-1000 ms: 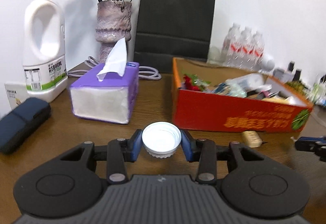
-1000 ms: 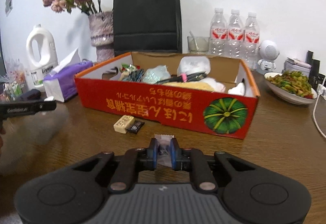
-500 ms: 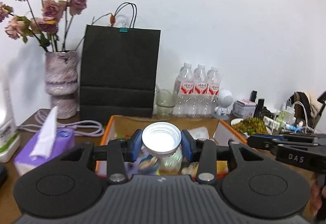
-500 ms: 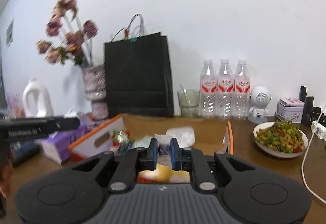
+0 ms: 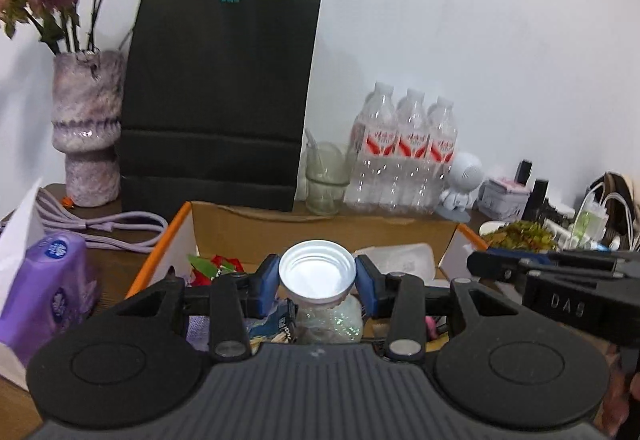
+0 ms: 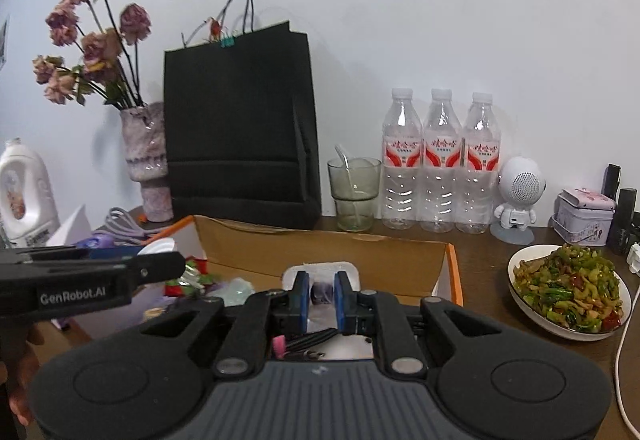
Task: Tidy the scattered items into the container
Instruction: 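Carry cap and packet into the box and open both tools, then withdraw both tools from the box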
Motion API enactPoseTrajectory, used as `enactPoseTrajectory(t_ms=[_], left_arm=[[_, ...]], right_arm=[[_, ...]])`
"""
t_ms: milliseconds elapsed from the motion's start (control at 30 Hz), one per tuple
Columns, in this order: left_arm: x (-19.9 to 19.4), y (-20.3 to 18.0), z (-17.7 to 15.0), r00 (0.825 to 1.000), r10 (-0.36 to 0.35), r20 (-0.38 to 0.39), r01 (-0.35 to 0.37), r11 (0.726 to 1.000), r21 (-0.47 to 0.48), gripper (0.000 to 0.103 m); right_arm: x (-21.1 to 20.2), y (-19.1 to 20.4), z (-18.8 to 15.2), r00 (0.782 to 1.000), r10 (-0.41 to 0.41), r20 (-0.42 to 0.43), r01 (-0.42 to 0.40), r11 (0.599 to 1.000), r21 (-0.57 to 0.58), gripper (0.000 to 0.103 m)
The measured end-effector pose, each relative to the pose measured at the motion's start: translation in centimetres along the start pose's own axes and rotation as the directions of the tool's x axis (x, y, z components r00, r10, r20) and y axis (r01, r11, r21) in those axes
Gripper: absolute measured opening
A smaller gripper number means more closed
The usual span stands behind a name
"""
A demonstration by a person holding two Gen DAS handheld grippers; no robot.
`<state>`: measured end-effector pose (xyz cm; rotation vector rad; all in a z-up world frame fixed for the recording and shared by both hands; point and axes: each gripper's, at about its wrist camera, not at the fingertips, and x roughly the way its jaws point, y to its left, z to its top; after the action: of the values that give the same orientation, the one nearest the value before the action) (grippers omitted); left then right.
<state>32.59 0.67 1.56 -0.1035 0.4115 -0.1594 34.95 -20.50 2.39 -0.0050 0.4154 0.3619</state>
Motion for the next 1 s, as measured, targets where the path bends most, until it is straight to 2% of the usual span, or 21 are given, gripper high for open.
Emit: enactPoseTrajectory(t_ms=[33, 67, 100, 133, 167, 200, 400, 800, 1000], left_arm=[[0.4, 0.1, 0.0, 1.000, 0.008, -0.008, -0.008, 1.000, 0.000, 0.051], [0.7, 0.2, 0.0, 1.000, 0.012, -0.015, -0.012, 1.000, -0.001, 0.074], [0.9, 0.3, 0.1, 1.000, 0.014, -0.017, -0.014, 1.000, -0.002, 0.096], [1.0, 0.4, 0.2, 1.000, 0.018, -0.018, -0.018, 1.000, -0.005, 0.103], [1.0, 0.5, 0.3, 0.999, 0.025, -0.019, -0.025, 1.000, -0.011, 0.103], [1.0, 0.6, 0.4, 0.999, 0.029, -0.022, -0.029, 0.999, -0.016, 0.103], [1.4, 1.1, 0.5, 0.995, 0.079, -0.054, -0.081, 0.996, -0.024, 0.103], [0.9, 1.1, 0.6, 0.995, 0.075, -0.060, -0.077, 0.996, -0.034, 0.103], [-1.1, 1.3, 0.9, 0.997, 0.072, -0.021, -0.073, 0.996, -0.055, 0.103]], right_arm=[[0.4, -0.3, 0.0, 1.000, -0.002, -0.005, 0.002, 1.000, 0.011, 0.015], [0.9, -0.6, 0.1, 1.000, -0.003, -0.020, 0.003, 1.000, 0.025, 0.021], [1.5, -1.0, 0.2, 0.999, 0.002, -0.046, 0.000, 0.999, 0.038, 0.049], [1.9, -1.2, 0.2, 0.998, 0.004, -0.063, -0.001, 0.999, 0.048, 0.087], [2.2, -1.5, 0.2, 0.997, -0.002, -0.074, 0.007, 0.998, 0.056, 0.099], [2.3, -1.5, 0.2, 0.996, -0.027, -0.080, 0.031, 0.998, 0.052, 0.103], [2.7, -1.8, 0.3, 0.992, -0.023, -0.125, 0.029, 0.999, 0.040, 0.103], [2.5, -1.2, 0.2, 0.991, -0.029, -0.132, 0.033, 0.999, 0.025, 0.103], [0.9, -0.6, -0.1, 0.993, -0.052, -0.102, 0.053, 0.999, 0.012, 0.103]])
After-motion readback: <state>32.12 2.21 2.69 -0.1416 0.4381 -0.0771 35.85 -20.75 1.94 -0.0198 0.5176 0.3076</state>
